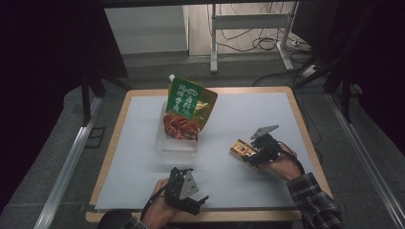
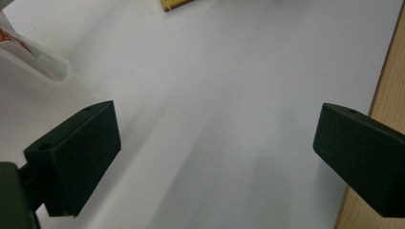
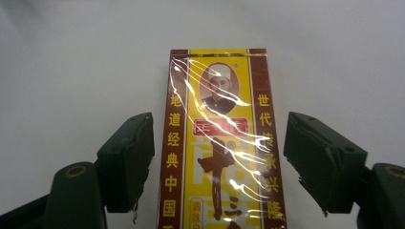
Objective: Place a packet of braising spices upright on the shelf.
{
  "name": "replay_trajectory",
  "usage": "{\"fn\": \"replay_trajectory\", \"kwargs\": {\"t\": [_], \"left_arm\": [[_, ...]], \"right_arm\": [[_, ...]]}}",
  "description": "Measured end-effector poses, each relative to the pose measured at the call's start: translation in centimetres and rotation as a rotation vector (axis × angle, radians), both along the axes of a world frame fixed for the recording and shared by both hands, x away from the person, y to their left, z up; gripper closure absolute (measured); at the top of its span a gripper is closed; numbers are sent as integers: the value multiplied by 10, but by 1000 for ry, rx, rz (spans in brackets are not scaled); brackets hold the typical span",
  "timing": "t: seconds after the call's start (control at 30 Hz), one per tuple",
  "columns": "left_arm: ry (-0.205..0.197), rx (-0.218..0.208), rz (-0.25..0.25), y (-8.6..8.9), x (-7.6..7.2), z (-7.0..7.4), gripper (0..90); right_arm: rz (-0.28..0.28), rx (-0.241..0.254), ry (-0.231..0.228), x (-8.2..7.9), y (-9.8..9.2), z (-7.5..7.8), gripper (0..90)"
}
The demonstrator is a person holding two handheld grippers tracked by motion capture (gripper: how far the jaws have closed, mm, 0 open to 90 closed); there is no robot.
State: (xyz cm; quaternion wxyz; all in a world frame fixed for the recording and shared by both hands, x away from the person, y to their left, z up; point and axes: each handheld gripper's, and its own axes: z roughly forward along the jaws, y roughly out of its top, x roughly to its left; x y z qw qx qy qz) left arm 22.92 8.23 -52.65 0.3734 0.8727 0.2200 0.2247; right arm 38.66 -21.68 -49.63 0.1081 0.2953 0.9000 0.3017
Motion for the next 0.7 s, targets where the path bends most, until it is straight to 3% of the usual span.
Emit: {"fn": "replay_trajectory", "kwargs": {"t": [0.13,0.3,0.47,0.7], "left_arm": [[0,0,1,0,0,0,19],[1,9,-5,0,0,0,19],[2,5,-4,0,0,0,19],[2,4,-5,0,0,0,19]], "right_arm": [[3,-37,22,3,3,7,261],[15,-126,61,11,15,11,264],[27,-205,109,19,27,12,265],[39,-276,155,27,41,9,265]]}}
